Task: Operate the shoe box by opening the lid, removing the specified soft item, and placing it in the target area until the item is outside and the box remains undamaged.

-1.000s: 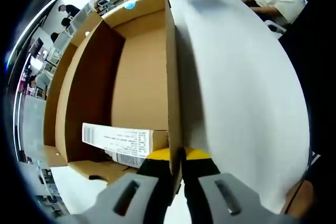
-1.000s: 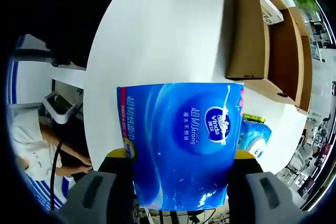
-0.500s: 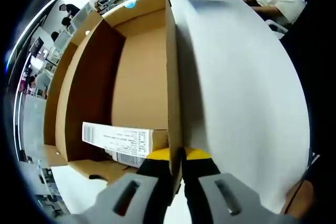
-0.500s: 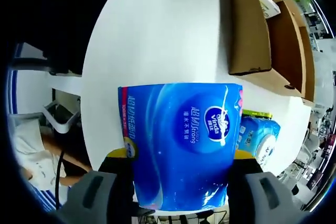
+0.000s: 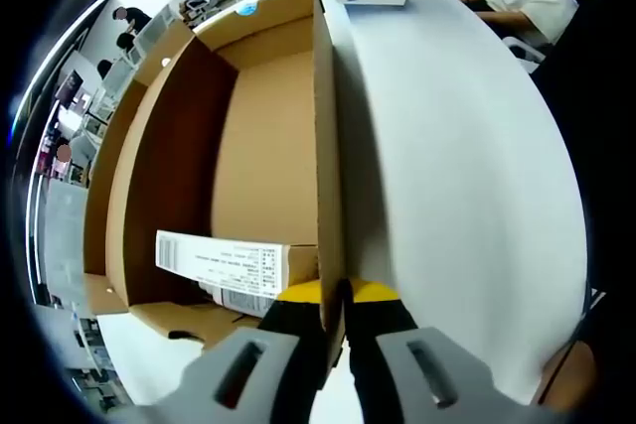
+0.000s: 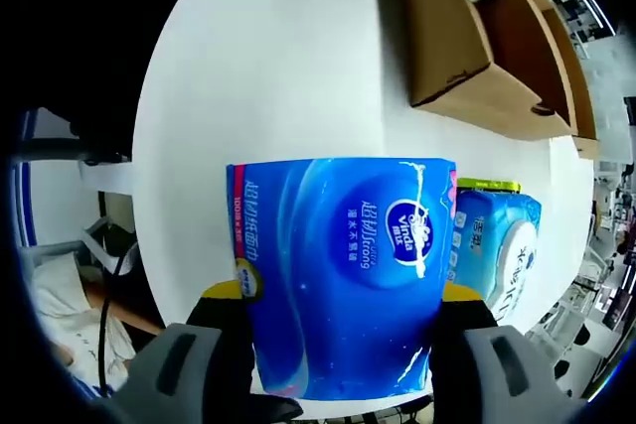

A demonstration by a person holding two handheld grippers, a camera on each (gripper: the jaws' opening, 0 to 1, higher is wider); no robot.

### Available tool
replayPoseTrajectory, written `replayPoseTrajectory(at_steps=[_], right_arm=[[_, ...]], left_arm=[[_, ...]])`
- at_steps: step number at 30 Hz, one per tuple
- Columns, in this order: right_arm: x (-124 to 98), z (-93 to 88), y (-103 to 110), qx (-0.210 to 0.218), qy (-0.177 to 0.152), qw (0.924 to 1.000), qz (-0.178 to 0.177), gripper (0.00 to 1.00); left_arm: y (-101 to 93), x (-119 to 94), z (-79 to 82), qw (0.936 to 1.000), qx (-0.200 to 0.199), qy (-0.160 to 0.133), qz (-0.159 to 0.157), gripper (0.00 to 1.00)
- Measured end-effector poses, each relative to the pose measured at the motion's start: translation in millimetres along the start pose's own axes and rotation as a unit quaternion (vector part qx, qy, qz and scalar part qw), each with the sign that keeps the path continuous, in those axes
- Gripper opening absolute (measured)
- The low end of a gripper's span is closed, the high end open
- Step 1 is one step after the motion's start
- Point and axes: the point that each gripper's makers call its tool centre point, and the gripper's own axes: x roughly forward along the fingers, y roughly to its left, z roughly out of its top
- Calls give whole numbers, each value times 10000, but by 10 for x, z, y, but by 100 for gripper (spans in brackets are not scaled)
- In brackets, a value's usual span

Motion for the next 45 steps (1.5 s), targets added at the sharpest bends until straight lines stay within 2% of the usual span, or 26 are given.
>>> replayPoseTrajectory(at_steps=[16,22,25,29,37,41,45], right_arm=[[193,-84,-125,241,-43,9996,118,71],[188,-107,-135,235,-11,9996,133,71],[210,-90,-146,217,-110,9996,137,71],[221,-73,-184,-43,-153,9999,31,72],[246,-75,-184,-107,-160,9998,28,72],[221,-85,-212,27,-210,9997,-76,71],[188,-93,-212,-25,-331,9993,-160,70]], left_arm=[[-1,2,1,10000,16,28,13,5],[-3,2,1,10000,9,35,3,5],[-2,1,-1,10000,9,38,15,5],[-1,2,-3,10000,2,42,14,5],[2,11,-16,9999,4,119,34,6],[7,13,-15,9999,-34,112,34,6],[5,14,-13,9999,-29,111,39,6]])
